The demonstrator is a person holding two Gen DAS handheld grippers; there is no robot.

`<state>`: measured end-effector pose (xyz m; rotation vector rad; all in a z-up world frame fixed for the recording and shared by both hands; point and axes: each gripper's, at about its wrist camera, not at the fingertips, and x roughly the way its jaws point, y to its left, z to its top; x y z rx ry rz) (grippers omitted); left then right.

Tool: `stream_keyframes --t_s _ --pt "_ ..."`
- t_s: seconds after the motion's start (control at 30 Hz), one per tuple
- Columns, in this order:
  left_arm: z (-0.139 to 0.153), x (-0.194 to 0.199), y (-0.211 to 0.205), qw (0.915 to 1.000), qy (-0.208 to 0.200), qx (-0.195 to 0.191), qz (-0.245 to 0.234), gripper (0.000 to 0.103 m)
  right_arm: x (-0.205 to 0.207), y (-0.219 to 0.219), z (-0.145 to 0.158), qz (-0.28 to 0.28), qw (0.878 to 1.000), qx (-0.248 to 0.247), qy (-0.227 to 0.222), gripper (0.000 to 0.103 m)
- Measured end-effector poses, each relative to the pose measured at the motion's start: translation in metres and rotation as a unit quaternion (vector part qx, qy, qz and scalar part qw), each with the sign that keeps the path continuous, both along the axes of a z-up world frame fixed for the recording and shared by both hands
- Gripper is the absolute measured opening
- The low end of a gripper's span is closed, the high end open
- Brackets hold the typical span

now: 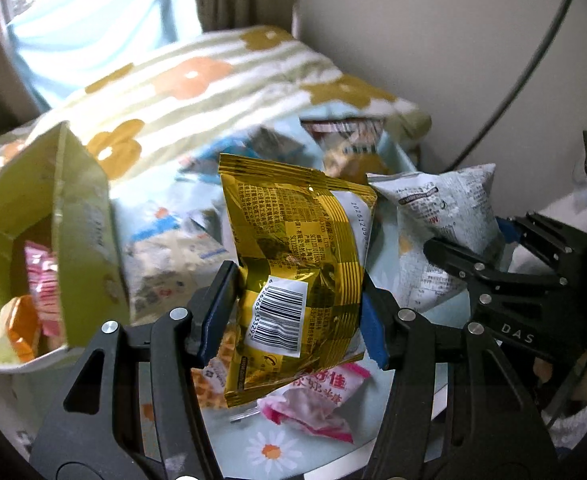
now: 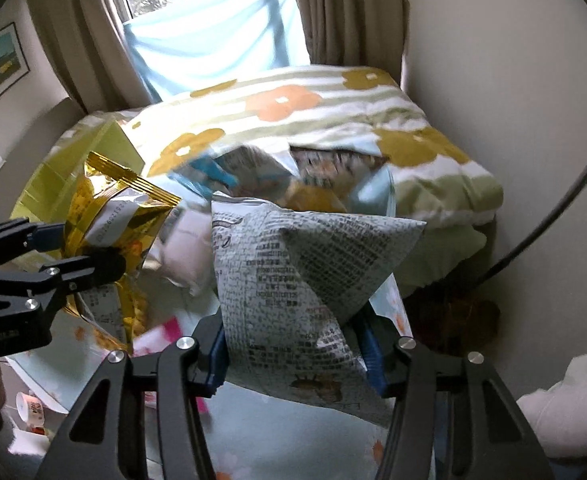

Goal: Organize snacks
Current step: 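Carry both bags over the box and open both tools to drop them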

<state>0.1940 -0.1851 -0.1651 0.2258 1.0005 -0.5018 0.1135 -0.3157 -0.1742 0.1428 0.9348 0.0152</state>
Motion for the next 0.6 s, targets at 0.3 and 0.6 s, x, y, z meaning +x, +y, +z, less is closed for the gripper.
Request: stream_keyframes --t_s 0.3,0.6 --pt "0.056 0.004 0.056 0.9937 -0.067 -0.027 0.086 0.053 0.028 0.043 0.068 0.08 0.995 -0.002 -0.067 0.05" --pt "0.097 0.033 0.16 0.9773 -0.113 -0.038 0.175 0.053 0.08 0.142 0.105 0.156 0.982 0.0 -0.106 0.05"
